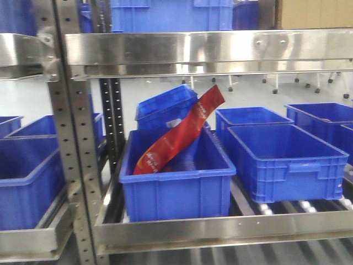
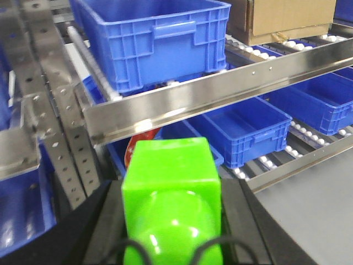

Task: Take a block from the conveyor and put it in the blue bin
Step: 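Position both held blocks above the blue bins on the shelf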

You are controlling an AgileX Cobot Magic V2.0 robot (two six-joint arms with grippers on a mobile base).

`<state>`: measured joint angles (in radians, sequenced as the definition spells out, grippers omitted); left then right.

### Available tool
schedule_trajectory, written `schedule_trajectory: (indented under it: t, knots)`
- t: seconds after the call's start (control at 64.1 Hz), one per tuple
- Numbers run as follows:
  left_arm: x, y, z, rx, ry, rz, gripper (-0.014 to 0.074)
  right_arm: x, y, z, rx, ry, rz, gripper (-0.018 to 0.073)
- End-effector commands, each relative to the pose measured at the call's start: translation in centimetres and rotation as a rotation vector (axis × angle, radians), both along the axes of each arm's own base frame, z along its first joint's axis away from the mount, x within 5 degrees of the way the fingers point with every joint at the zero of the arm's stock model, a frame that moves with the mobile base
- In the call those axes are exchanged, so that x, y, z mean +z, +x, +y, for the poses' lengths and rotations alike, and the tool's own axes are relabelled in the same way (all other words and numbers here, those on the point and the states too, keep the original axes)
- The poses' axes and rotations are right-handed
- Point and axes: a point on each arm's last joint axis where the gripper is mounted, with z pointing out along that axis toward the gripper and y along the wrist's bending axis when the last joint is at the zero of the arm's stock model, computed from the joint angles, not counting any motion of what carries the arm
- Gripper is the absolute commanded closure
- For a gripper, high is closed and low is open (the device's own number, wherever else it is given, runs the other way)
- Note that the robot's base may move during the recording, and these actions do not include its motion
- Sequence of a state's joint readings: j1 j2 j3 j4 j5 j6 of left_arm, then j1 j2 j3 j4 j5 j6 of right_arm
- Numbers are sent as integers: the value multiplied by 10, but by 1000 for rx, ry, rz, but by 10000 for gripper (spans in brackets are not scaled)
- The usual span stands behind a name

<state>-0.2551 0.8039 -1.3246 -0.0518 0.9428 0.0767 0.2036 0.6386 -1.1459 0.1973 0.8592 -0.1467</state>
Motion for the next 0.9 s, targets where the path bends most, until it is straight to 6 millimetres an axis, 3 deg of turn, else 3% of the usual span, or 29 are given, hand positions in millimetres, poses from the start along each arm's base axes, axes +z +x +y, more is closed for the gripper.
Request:
schedule_trajectory:
  t: [0.0, 0.889]
  knots:
    - [3, -2, -1, -7, -16, -23, 707, 4, -1, -1, -4, -2, -25, 721]
    - [3, -1, -1, -7, -16, -23, 707, 4, -1, -1, -4, -2, -25, 721]
